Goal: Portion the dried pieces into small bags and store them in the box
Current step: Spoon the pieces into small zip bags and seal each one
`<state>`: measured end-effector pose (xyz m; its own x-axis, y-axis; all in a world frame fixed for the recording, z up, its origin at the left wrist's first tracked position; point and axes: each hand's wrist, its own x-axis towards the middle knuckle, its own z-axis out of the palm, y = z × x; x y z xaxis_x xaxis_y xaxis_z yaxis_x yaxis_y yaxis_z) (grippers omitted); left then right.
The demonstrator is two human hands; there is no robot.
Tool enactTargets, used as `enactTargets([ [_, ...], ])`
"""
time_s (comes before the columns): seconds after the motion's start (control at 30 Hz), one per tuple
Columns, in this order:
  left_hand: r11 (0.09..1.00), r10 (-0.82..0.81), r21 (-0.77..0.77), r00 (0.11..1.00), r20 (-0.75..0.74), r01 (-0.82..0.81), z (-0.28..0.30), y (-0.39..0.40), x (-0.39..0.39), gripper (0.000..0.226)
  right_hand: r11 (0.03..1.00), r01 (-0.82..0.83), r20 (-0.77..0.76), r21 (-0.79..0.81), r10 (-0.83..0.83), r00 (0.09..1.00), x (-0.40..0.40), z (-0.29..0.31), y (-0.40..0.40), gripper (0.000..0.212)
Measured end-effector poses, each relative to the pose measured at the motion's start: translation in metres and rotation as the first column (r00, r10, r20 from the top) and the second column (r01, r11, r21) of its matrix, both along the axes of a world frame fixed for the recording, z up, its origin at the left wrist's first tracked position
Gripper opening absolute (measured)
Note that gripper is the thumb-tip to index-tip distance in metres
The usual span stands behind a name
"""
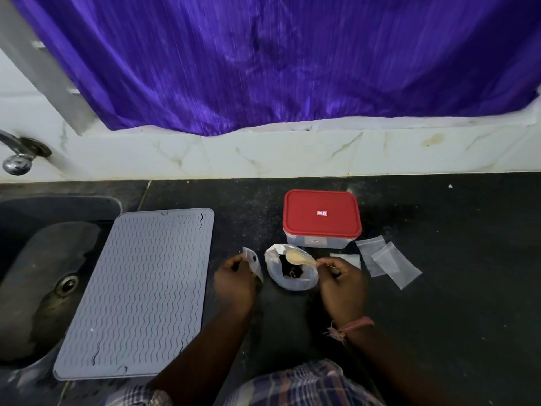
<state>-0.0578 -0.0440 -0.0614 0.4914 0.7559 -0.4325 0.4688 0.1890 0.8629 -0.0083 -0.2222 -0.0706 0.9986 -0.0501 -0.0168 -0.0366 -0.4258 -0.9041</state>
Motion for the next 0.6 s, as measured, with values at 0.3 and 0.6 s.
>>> enactTargets([
  [0.3,0.981,-0.125,-0.165,0.986,-0.112,0.106,-0.015,-0.009,0.009,0.015,0.86,-0.209,0.089,-0.465,0.28,0.956,-0.001,-0.01,0.005,0.012],
  [0.6,0.881,-0.085,-0.464,0.996,0.039,0.093,-0.012,-0.023,0.013,0.017,0.994,-0.083,-0.361,-0.066,0.054,0.931,0.007,-0.011,0.013,0.017],
])
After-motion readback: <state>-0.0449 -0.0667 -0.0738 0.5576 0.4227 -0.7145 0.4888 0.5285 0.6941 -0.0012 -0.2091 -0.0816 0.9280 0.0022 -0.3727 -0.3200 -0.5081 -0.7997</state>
